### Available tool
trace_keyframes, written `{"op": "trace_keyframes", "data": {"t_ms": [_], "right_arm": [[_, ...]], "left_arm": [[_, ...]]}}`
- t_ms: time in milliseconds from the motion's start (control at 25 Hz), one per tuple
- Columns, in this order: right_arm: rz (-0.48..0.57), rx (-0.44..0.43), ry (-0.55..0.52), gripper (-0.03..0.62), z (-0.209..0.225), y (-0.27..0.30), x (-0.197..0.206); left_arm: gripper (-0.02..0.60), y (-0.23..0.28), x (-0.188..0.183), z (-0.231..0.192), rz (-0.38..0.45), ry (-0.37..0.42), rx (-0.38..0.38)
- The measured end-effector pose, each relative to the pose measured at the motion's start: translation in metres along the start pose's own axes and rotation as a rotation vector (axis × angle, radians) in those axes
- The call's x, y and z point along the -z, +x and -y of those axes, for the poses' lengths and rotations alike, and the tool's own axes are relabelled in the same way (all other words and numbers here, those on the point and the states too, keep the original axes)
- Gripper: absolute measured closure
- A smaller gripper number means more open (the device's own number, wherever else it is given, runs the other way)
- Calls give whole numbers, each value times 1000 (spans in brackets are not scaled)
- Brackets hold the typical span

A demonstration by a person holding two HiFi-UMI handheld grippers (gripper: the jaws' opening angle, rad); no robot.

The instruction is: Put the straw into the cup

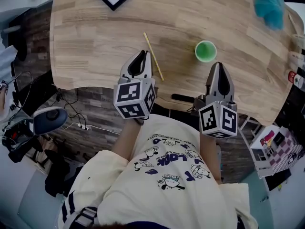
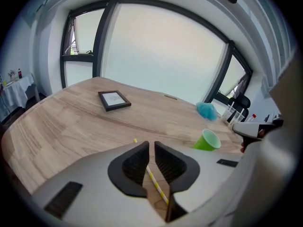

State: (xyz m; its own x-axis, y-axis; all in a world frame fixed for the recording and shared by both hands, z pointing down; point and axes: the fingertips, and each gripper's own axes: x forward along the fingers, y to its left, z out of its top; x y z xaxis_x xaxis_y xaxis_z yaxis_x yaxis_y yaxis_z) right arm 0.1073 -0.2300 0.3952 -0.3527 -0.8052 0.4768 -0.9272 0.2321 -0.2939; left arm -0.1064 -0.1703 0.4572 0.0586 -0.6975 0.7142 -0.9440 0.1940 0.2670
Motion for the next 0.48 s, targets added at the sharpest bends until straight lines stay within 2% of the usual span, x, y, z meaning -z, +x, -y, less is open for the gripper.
{"op": "trace_keyframes", "data": {"t_ms": [120,480], "right_arm": [[-13,-8,10,599,6,9,0],[-20,-20,16,599,26,24,-12]], "left_arm": [[509,5,3,-2,-20,-8,-22],[509,24,22,-4,-97,-58,-91]]}}
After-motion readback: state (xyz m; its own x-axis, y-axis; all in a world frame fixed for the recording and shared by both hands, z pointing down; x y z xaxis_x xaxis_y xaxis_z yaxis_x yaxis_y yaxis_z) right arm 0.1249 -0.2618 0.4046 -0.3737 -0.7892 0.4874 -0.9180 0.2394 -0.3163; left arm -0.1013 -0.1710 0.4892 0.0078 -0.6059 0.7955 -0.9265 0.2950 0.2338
